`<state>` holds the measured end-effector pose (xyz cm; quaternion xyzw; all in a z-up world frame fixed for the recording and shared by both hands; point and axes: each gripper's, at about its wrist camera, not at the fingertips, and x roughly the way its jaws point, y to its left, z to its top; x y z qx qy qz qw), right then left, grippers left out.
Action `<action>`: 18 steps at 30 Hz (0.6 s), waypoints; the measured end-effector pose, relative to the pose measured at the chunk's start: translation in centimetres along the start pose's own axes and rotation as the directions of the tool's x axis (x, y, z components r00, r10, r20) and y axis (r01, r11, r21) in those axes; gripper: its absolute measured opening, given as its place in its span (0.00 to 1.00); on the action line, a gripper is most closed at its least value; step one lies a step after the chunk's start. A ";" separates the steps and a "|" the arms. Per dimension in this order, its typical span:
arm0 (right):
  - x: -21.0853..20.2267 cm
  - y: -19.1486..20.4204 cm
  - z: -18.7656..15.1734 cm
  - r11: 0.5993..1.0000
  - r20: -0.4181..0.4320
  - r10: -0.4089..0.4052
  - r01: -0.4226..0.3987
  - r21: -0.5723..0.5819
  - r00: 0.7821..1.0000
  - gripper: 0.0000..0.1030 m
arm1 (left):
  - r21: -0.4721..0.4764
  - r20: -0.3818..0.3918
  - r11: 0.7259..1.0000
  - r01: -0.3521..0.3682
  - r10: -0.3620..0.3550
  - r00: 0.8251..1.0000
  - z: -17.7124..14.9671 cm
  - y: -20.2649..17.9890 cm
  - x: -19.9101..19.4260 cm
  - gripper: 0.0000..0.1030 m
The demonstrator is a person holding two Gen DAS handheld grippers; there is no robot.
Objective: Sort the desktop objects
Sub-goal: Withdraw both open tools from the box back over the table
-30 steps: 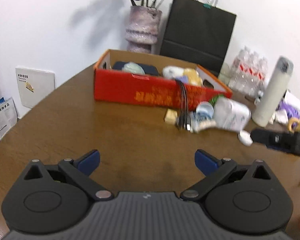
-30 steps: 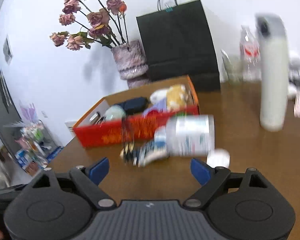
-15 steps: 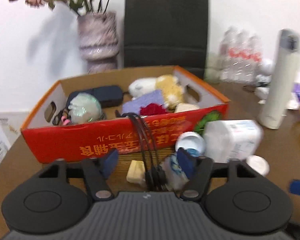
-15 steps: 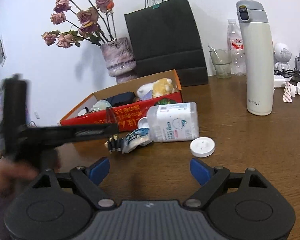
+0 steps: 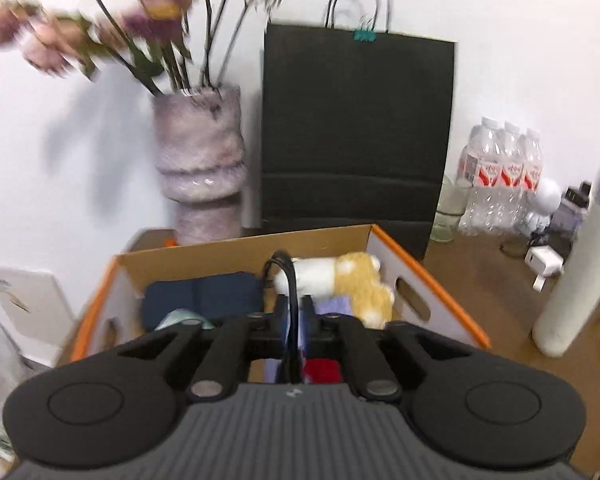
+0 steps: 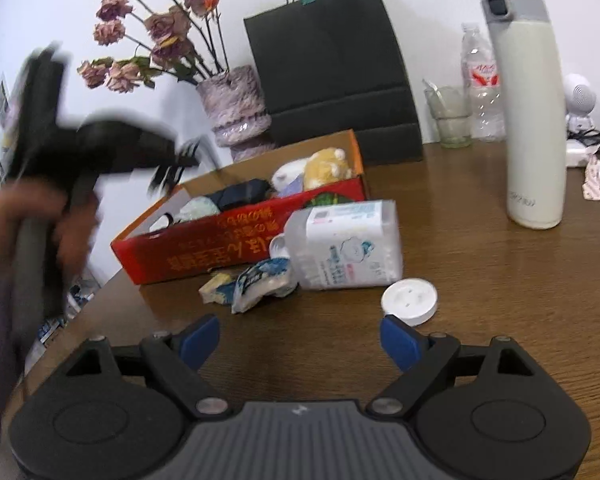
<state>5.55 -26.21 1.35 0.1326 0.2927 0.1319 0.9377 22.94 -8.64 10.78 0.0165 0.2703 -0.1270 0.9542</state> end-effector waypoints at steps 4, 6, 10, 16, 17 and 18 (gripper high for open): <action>-0.1 -0.2 -0.2 1.000 0.013 0.003 -0.003 0.011 1.000 0.85 | -0.015 -0.049 0.987 -0.162 0.161 0.986 -0.1 0.7 1.5 0.60; -0.2 -0.3 -0.2 1.000 0.024 0.002 -0.002 0.012 1.000 0.85 | 0.023 -0.014 0.993 -0.120 0.120 0.993 -1.7 0.8 -0.7 0.70; 0.0 0.2 -0.3 1.000 0.023 -0.013 0.013 -0.014 1.000 0.85 | 0.029 0.011 0.991 -0.128 0.128 0.992 -5.6 0.7 -5.8 0.82; -1.3 1.6 -0.3 0.997 0.054 -0.041 0.044 -0.058 0.998 0.85 | -0.061 -0.050 0.994 -0.093 0.090 0.995 -11.8 1.0 -12.4 0.94; -1.7 1.9 -0.3 0.997 0.059 -0.038 0.042 -0.065 0.998 0.85 | -0.070 -0.052 0.993 -0.090 0.087 0.995 -12.7 0.9 -13.4 0.95; -2.0 2.3 -0.3 0.997 0.061 -0.034 0.038 -0.073 0.998 0.85 | -0.070 -0.059 0.994 -0.081 0.077 0.995 -13.6 0.7 -14.3 0.95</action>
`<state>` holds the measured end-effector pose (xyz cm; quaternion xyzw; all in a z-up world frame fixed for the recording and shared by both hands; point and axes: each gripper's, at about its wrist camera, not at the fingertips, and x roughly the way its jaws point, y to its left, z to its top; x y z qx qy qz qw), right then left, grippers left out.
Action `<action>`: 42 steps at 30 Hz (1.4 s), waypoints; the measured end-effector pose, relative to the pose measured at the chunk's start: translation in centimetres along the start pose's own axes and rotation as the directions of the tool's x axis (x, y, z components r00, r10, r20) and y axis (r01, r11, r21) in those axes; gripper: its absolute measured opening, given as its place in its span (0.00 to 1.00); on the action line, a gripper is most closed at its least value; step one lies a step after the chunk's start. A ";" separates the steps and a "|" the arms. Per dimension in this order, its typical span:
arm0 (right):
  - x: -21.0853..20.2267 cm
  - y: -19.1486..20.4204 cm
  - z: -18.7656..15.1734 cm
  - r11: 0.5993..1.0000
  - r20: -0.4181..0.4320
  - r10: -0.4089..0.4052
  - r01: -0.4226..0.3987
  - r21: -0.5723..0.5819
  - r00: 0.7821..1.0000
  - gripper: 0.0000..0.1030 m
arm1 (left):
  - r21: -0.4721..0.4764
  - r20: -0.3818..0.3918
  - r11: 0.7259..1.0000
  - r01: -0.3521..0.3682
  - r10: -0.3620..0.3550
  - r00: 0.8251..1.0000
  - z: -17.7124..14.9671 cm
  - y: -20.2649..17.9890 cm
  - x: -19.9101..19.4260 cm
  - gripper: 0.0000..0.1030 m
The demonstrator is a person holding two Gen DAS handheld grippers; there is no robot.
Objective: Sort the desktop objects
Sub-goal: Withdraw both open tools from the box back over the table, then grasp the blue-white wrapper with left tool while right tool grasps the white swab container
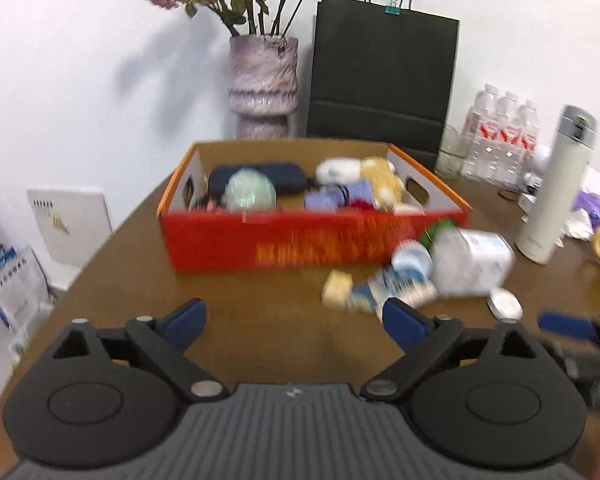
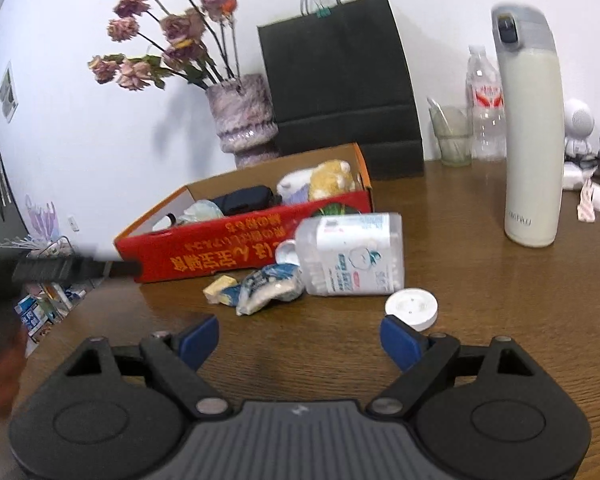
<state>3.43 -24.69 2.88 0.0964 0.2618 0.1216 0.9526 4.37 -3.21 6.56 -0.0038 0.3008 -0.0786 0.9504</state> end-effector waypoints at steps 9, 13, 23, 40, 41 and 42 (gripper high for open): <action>-3.3 3.9 -1.5 0.995 0.005 0.003 -0.003 -0.098 1.000 0.86 | -0.069 -0.060 0.997 -0.015 0.011 0.998 -6.1 0.8 -4.1 0.98; -4.7 4.2 -2.6 0.994 -0.006 -0.030 0.029 -0.105 1.000 0.86 | -0.076 -0.073 0.997 0.008 -0.014 0.997 -8.1 0.8 -5.4 0.98; -4.7 2.5 -2.2 0.991 0.008 -0.097 0.097 -0.091 0.995 0.86 | -0.055 -0.044 0.997 0.055 -0.058 0.997 -7.0 -1.0 -4.1 0.94; 8.1 -2.3 5.1 0.974 -0.015 -0.226 0.226 0.030 0.974 0.79 | 0.084 -0.067 0.994 0.074 -0.069 0.995 -1.8 -4.3 3.9 0.90; 6.9 -2.8 5.3 0.977 0.023 -0.209 0.208 0.052 0.978 0.79 | 0.103 -0.067 0.991 0.082 -0.075 0.995 -1.3 -4.7 4.7 0.89; 5.7 -3.1 5.5 0.978 0.061 -0.203 0.199 0.067 0.977 0.79 | 0.124 -0.067 0.988 0.088 -0.080 0.995 -0.8 -5.2 5.6 0.89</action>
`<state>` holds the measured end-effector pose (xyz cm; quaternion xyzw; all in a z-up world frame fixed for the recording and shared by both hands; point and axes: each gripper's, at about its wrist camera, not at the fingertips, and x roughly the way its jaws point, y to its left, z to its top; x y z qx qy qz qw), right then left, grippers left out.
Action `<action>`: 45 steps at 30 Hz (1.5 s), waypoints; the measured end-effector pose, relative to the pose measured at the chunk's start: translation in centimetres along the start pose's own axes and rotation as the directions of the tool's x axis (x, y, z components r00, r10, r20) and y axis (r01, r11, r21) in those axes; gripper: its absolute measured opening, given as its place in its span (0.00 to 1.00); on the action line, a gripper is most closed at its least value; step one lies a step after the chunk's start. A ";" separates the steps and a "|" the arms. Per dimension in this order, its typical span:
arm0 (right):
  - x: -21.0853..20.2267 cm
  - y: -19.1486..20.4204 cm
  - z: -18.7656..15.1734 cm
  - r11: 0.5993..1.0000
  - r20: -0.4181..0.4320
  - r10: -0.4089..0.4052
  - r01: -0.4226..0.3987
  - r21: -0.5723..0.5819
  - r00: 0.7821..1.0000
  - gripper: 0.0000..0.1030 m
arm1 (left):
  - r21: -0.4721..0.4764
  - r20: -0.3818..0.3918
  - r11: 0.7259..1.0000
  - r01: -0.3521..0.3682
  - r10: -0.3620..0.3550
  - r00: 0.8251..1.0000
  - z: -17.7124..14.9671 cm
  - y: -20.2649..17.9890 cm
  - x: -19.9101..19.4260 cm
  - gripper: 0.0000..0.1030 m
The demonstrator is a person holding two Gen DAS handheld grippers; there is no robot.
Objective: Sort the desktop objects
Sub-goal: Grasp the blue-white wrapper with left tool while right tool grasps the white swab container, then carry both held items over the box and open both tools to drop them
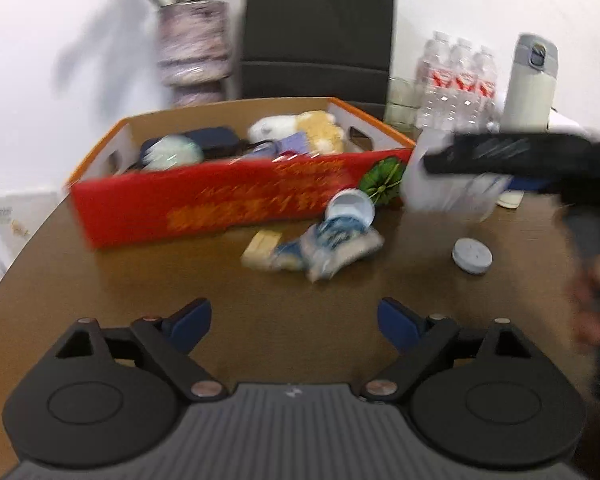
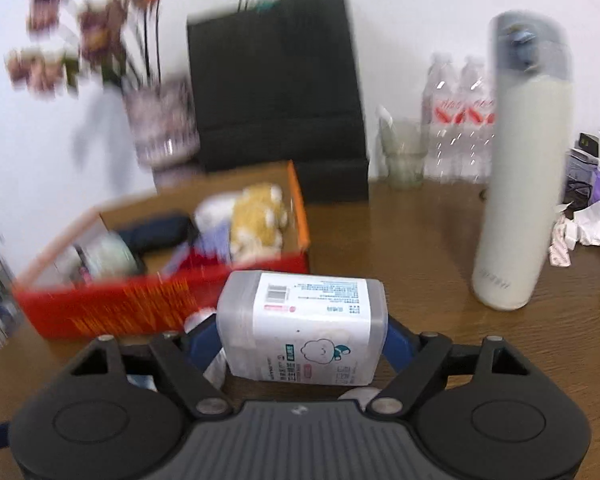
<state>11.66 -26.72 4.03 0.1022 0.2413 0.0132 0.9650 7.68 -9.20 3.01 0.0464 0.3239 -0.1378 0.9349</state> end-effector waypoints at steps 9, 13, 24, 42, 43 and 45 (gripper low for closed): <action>-2.2 -4.0 -0.7 0.998 0.010 0.027 -0.028 0.062 1.000 0.79 | 0.047 -0.059 0.997 0.054 -0.051 0.997 3.7 -2.5 7.4 0.33; -2.3 -4.2 -0.6 0.997 0.020 0.042 -0.043 0.071 0.999 0.79 | 0.029 -0.060 0.997 0.077 -0.075 0.995 3.3 -2.9 7.4 0.06; -3.1 -2.5 -1.4 0.997 0.013 0.079 -0.079 -0.002 0.997 0.79 | -0.083 0.068 0.996 0.032 -0.027 0.997 0.3 -1.1 -5.0 0.05; -20.1 7.5 -7.4 0.951 0.169 0.242 -0.199 -0.239 0.956 0.79 | -0.185 0.219 0.977 -0.103 0.143 0.965 -7.1 2.0 -18.6 0.06; -20.8 7.6 -7.7 0.949 0.184 0.246 -0.197 -0.248 0.952 0.79 | -0.178 0.237 0.976 -0.123 0.164 0.957 -7.4 1.5 -19.1 0.06; -22.2 8.0 -8.3 0.940 0.212 0.259 -0.195 -0.280 0.942 0.79 | -0.164 0.278 0.977 -0.135 0.177 0.944 -7.9 0.7 -20.0 0.06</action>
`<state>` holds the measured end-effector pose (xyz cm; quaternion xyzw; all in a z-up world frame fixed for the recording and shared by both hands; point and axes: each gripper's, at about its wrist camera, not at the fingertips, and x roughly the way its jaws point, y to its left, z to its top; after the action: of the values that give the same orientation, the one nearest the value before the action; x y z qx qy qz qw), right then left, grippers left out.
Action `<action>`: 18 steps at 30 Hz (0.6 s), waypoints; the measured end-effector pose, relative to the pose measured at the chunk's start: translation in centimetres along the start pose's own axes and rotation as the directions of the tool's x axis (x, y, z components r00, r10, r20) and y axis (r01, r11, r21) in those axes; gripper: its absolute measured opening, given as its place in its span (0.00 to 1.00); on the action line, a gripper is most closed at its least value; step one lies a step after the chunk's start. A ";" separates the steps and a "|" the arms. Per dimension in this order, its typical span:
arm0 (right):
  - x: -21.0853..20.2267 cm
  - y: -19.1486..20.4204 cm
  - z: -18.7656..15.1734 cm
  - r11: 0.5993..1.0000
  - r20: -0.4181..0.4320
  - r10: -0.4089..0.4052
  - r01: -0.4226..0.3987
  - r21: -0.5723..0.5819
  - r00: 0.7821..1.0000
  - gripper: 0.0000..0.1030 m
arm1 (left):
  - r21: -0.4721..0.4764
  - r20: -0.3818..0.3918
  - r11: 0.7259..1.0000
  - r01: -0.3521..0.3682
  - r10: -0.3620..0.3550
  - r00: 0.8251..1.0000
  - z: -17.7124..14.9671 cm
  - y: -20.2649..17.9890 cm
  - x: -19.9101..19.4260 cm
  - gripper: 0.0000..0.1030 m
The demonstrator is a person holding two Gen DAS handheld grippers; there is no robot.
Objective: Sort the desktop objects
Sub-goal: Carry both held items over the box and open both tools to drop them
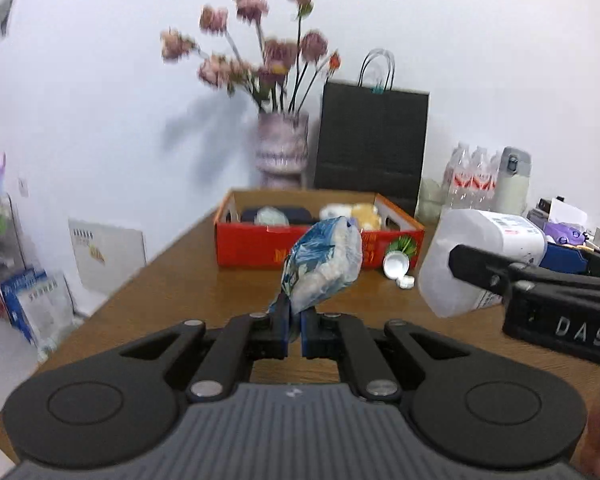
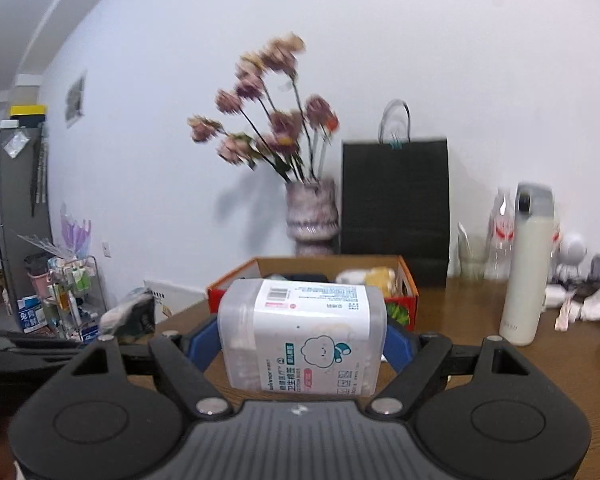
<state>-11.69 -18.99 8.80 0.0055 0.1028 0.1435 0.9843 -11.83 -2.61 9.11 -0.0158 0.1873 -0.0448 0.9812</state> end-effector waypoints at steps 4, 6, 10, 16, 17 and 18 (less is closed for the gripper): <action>-1.2 0.8 0.4 1.000 0.025 0.001 -0.001 -0.024 1.000 0.79 | -0.008 0.025 1.000 0.030 -0.030 0.999 0.2 0.0 -1.0 0.06; -1.1 0.8 0.5 1.000 0.027 0.006 -0.005 -0.023 1.000 0.79 | -0.016 0.027 1.000 0.027 -0.027 0.999 0.3 0.2 -0.9 0.06; 0.3 0.3 0.5 1.000 0.007 0.005 -0.005 -0.018 1.000 0.79 | -0.028 0.023 0.999 0.031 -0.031 0.999 0.6 0.6 0.2 0.06; 5.6 -2.0 3.6 1.000 -0.008 -0.027 0.027 -0.002 1.000 0.79 | -0.028 0.054 0.999 0.042 -0.041 0.998 5.9 1.6 5.7 0.06; 7.0 -2.7 4.7 1.000 -0.008 -0.028 0.028 0.004 1.000 0.79 | -0.039 0.034 0.998 0.049 -0.048 0.998 7.5 1.9 7.4 0.06; 8.5 -3.5 5.9 0.999 -0.009 -0.026 0.026 0.021 1.000 0.79 | -0.058 0.013 0.996 0.068 -0.067 0.998 9.3 2.2 9.3 0.06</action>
<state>-1.50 -19.82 12.76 0.0139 0.1089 0.1294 0.9855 0.40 -1.12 14.24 -0.0511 0.1826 -0.0722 0.9792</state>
